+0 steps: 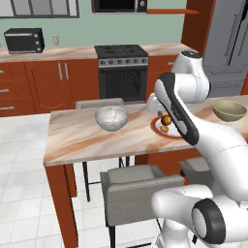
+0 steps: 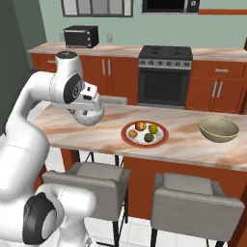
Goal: Take the fruits from the plate on the dining counter and place two fruits in each bowl.
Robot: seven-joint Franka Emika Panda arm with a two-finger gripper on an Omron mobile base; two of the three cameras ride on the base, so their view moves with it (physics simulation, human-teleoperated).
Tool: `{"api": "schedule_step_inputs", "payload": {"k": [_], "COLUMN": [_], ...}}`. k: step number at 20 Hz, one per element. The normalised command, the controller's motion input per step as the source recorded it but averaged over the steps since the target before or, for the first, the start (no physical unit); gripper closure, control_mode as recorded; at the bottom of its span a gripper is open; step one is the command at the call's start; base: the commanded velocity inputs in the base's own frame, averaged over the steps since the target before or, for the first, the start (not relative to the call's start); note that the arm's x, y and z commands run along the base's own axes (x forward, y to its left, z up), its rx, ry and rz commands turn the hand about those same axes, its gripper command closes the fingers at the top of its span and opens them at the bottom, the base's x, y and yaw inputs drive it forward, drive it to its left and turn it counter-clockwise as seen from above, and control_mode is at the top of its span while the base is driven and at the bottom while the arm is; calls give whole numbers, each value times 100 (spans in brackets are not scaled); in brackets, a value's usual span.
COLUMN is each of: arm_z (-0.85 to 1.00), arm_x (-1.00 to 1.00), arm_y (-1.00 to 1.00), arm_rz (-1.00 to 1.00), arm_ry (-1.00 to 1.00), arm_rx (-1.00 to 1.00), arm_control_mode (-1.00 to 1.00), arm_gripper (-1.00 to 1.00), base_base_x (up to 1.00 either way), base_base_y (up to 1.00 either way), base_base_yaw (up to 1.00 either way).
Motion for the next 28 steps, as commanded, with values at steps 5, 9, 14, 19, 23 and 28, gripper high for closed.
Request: {"api": "schedule_step_inputs", "payload": {"k": [5,9,14,19,23,28], "arm_z": [-3,-21,-13,-41,-59,-64], "arm_x": [4,5,28,39,71,78], "arm_y": [-26,-97,-100,-95,-40,-16], "arm_rz": [0,1,0,0,-1,0], "arm_ry": [-2,0,4,5,0,2], "arm_rx": [0,0,0,0,0,0], "arm_control_mode": [-100,-100,-100,-100,-100,-100], "arm_gripper": [-100,-100,-100,-100,-100,-100], "base_base_x": [0,0,0,0,0,0], "base_base_y": [0,0,0,0,0,0], "base_base_yaw": [0,0,0,0,0,0]}}
